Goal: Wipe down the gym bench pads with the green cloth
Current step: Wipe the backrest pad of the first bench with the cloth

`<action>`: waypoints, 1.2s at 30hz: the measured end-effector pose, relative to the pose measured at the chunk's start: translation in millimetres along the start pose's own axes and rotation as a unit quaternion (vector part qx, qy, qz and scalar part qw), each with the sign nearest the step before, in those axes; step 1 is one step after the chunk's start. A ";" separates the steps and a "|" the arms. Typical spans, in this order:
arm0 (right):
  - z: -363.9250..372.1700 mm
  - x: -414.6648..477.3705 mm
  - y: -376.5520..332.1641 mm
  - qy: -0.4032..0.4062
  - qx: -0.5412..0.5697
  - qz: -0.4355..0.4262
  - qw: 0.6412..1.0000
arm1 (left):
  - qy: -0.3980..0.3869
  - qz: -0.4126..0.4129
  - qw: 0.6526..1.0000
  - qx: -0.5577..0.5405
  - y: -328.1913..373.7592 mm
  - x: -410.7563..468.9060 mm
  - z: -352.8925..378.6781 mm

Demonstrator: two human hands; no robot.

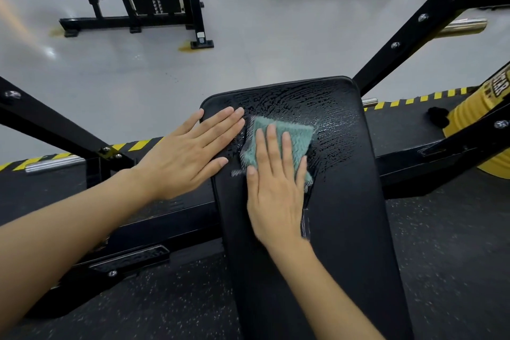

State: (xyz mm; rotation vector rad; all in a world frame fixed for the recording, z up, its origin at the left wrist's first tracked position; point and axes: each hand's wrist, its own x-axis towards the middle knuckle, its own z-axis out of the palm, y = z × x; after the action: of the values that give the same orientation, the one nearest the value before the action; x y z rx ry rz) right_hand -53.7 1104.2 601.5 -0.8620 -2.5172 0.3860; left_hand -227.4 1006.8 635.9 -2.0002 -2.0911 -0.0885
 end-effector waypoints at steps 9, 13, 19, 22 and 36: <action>15.5 -76.8 -18.7 -0.041 -0.022 -0.030 0.998 | -0.010 0.053 0.998 -0.030 -17.1 0.8 -4.8; 16.0 -61.9 -22.6 -0.030 -0.015 -0.028 0.999 | -0.019 0.066 0.997 -0.041 -22.5 0.9 -5.5; 17.6 -22.7 -37.2 -0.006 -0.014 0.000 1.000 | -0.005 0.060 0.997 -0.044 -21.4 0.7 -2.9; 18.6 -23.1 -41.5 -0.003 -0.021 0.009 1.000 | -0.002 0.056 0.997 -0.047 -19.6 0.0 -1.7; 22.5 -77.9 -23.5 -0.022 -0.037 0.009 0.999 | 0.036 0.029 0.999 0.006 -6.6 -0.4 1.6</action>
State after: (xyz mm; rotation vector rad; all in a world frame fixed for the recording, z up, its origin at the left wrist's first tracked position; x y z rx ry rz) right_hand -21.9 1034.2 566.4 -0.9137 -2.5807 0.3218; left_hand -234.1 1006.4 635.1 -2.0177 -1.9850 -0.1339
